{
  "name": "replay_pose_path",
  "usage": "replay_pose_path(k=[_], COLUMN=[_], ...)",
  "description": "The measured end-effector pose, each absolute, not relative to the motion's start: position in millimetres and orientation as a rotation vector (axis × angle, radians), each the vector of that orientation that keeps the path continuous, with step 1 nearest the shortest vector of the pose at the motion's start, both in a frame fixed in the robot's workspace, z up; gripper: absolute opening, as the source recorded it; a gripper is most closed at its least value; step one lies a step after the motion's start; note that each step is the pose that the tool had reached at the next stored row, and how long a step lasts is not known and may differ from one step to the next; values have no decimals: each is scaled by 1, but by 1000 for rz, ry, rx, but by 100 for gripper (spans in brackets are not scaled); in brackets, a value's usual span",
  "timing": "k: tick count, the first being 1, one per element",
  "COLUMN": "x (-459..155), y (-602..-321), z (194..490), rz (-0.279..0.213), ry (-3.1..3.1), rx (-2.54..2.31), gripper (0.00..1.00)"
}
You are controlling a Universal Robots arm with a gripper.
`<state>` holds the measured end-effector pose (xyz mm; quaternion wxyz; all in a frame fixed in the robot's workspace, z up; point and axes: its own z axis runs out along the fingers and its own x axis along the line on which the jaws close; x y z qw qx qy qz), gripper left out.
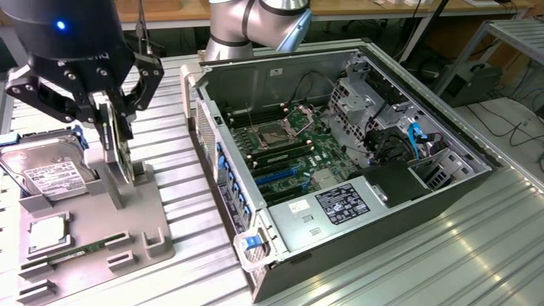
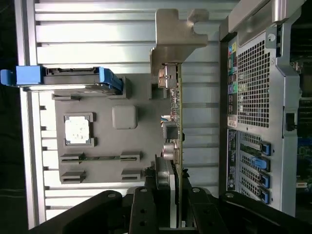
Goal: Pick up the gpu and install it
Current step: 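Pick up the gpu and move the gpu toward the slot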
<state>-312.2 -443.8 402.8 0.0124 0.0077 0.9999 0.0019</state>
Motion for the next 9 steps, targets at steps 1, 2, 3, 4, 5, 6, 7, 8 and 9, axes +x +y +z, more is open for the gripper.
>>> replay_pose_path(k=[1, 2, 3, 4, 5, 6, 7, 8, 9], x=[-312, -312, -312, -312, -312, -312, -312, -312, -312], y=[-444, -444, -444, -444, -444, -444, -444, -444, -444], z=[407, 411, 415, 419, 425, 429, 432, 435, 438], rz=[6, 6, 6, 6, 6, 6, 6, 6, 6], ry=[3117, 3117, 3117, 3116, 3117, 3117, 3116, 3117, 3117], rx=[24, 24, 24, 24, 24, 24, 24, 24, 24], gripper=[29, 29, 29, 29, 29, 29, 29, 29, 29])
